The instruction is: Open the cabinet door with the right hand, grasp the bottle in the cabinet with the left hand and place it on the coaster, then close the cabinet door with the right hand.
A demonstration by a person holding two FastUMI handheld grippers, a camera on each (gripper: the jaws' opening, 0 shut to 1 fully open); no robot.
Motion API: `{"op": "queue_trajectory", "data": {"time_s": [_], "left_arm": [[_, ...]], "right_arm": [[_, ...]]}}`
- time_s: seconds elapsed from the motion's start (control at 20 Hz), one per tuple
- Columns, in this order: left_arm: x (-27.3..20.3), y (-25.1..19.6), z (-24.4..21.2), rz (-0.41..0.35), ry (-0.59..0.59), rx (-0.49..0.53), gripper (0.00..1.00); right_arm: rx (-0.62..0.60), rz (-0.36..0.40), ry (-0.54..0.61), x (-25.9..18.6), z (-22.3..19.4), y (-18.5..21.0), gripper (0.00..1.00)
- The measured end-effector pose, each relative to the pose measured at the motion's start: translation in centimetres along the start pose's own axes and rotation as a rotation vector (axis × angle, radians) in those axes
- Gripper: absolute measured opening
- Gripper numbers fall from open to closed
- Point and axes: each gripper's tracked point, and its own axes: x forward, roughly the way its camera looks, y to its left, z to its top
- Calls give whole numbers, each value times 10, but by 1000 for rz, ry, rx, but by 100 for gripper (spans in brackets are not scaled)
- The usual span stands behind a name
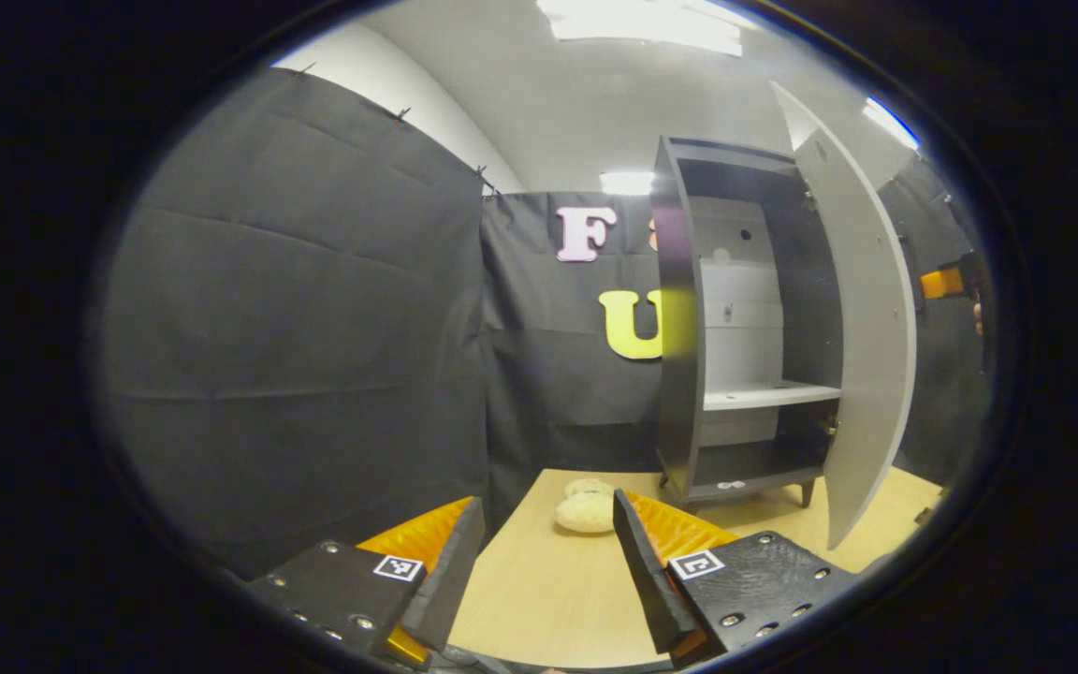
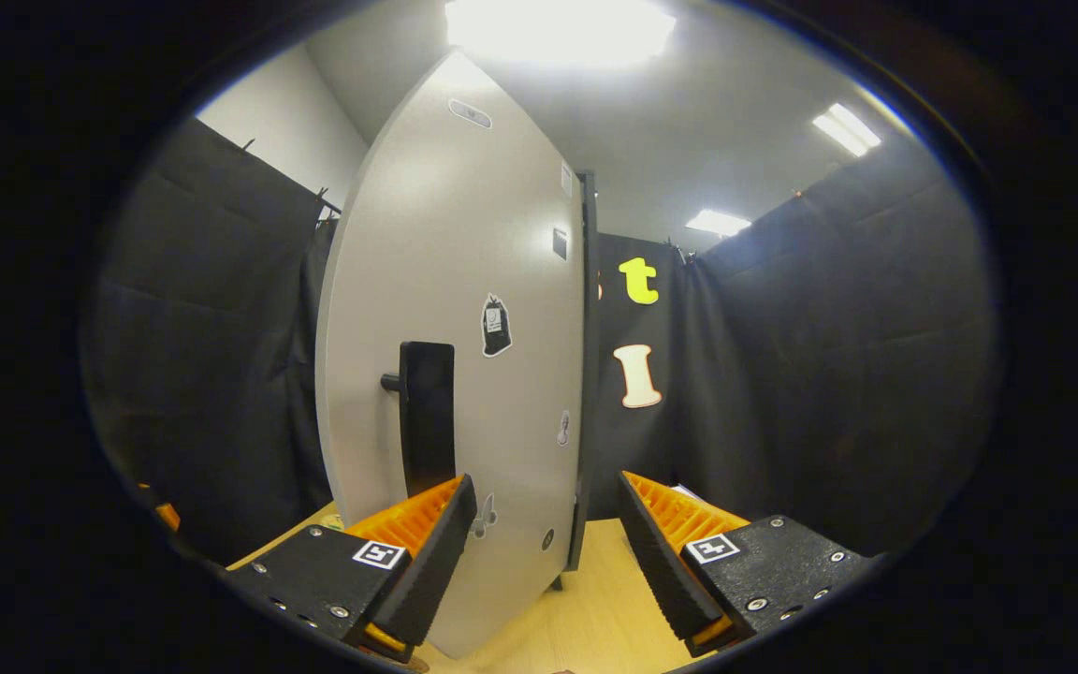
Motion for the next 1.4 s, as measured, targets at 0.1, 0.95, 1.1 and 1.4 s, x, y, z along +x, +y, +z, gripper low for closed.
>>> {"op": "queue_trajectory", "data": {"time_s": [0.1,0.95,1.1,1.4], "left_arm": [[-5,8,-1,15,5,-2,85],[-15,23,4,47,15,-20,80],[-5,8,14,23,9,-20,80],[3,-48,41,-35,-19,-20,80]], "right_arm": [[20,19,-10,6,0,13,93],[28,195,-54,37,-11,94,95],[15,184,-57,27,-14,81,94],[35,135,-50,1,-19,21,94]]}}
